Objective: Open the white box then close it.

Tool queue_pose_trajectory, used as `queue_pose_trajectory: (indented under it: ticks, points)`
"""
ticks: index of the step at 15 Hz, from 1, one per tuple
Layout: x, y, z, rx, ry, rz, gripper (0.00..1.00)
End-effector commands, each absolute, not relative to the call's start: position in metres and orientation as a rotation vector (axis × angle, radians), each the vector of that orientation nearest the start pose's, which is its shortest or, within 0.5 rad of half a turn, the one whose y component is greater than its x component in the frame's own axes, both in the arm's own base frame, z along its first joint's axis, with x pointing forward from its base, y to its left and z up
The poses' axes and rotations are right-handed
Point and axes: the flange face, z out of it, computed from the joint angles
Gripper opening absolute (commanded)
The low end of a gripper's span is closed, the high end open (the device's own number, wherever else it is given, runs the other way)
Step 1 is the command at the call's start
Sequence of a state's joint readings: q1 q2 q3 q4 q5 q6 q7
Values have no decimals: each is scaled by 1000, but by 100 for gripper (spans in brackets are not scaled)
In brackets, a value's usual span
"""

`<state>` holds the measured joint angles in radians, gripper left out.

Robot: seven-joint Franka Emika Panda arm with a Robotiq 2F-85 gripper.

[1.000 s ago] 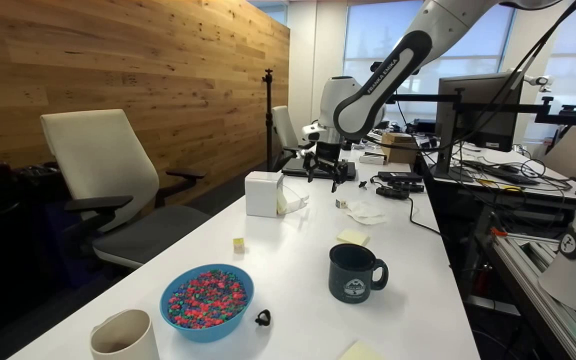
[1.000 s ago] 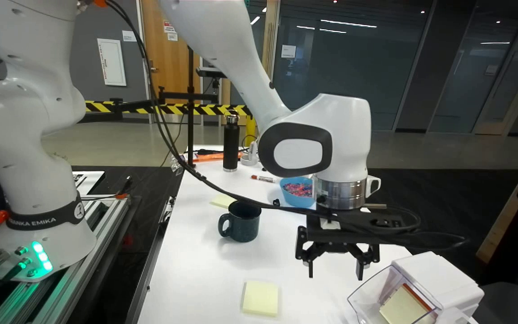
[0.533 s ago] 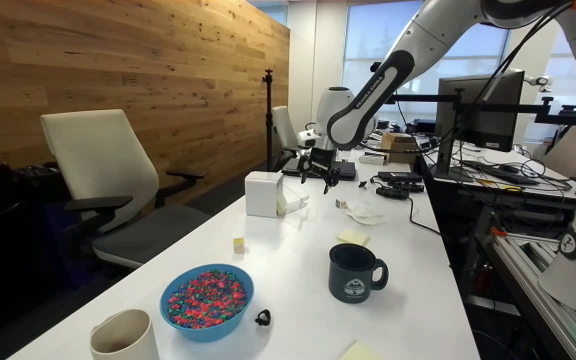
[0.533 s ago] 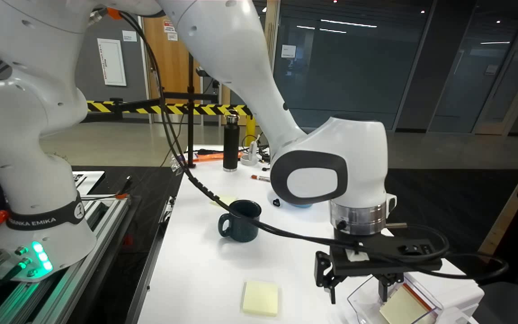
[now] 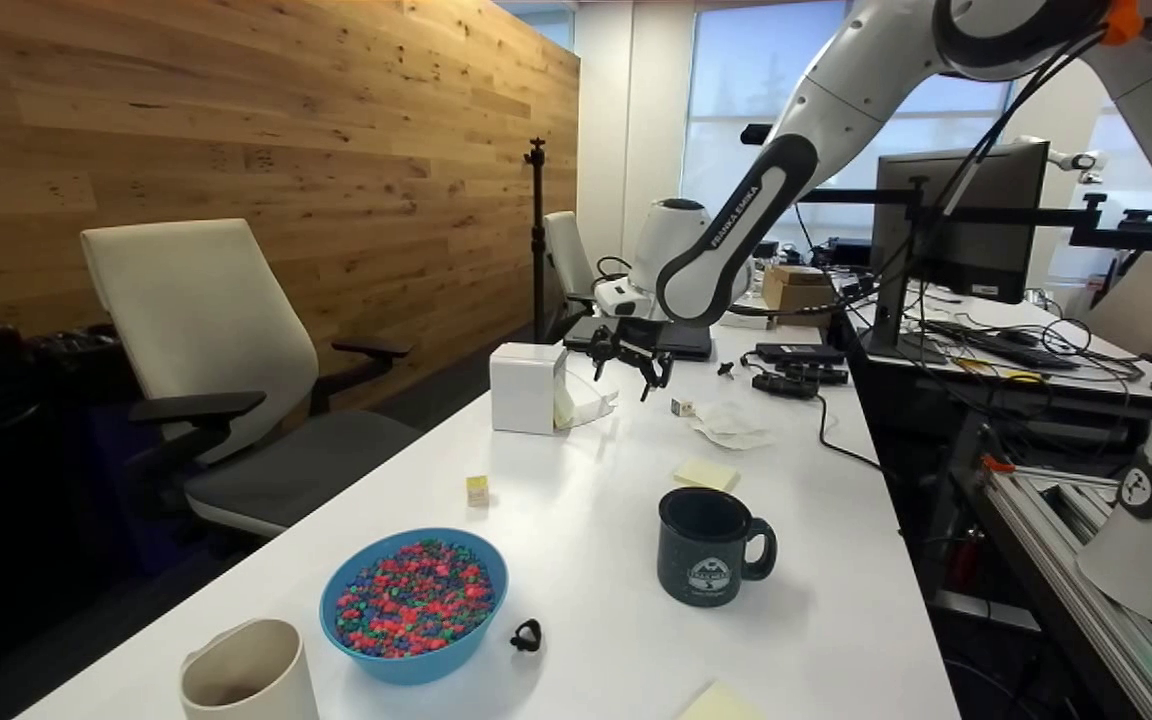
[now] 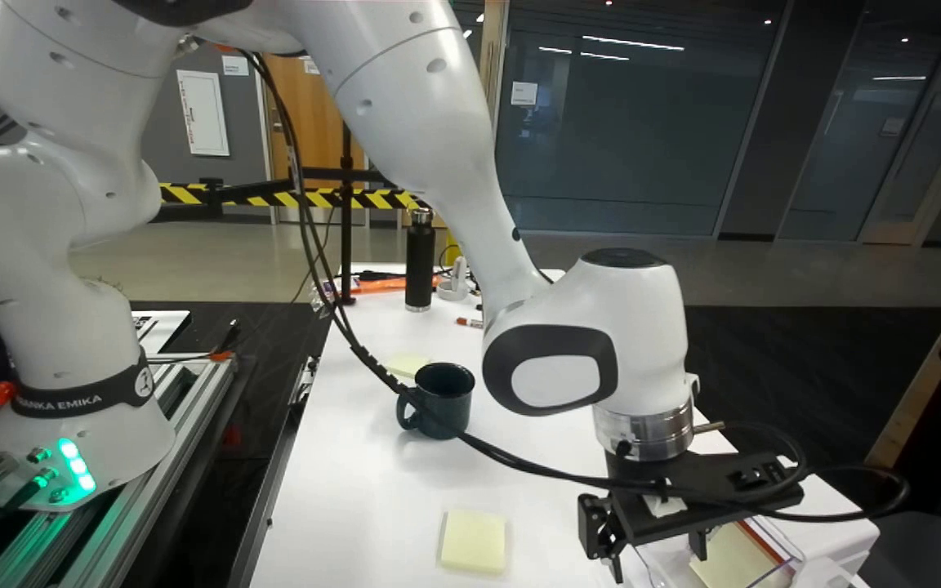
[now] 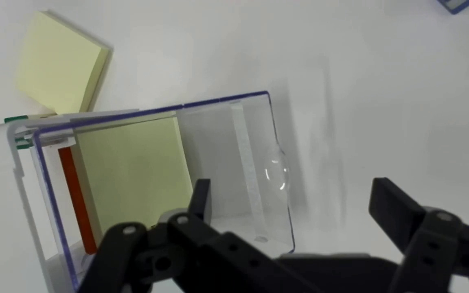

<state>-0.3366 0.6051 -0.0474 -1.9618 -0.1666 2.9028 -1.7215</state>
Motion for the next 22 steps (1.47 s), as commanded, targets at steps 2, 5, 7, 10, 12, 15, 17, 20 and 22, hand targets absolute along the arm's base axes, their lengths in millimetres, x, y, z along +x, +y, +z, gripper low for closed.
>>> queue_pose_trajectory:
  ticks: [2,5,7,10,12,15,17,20,22]
  points:
    - [598,-243,185,-2490,-2461,-204,100]
    - [597,-248,180,-2503,-2451,-245,100]
    - [597,-248,177,-2526,-2440,-293,100]
    - [600,-245,172,-2542,-2437,-354,100]
    - [602,-242,168,-2543,-2441,-377,100]
    - [604,-238,162,-2539,-2449,-395,100]
    - [605,-237,158,-2539,-2447,-405,100]
    - [606,-238,156,-2543,-2439,-415,74]
    - [607,-239,155,-2547,-2434,-417,59]
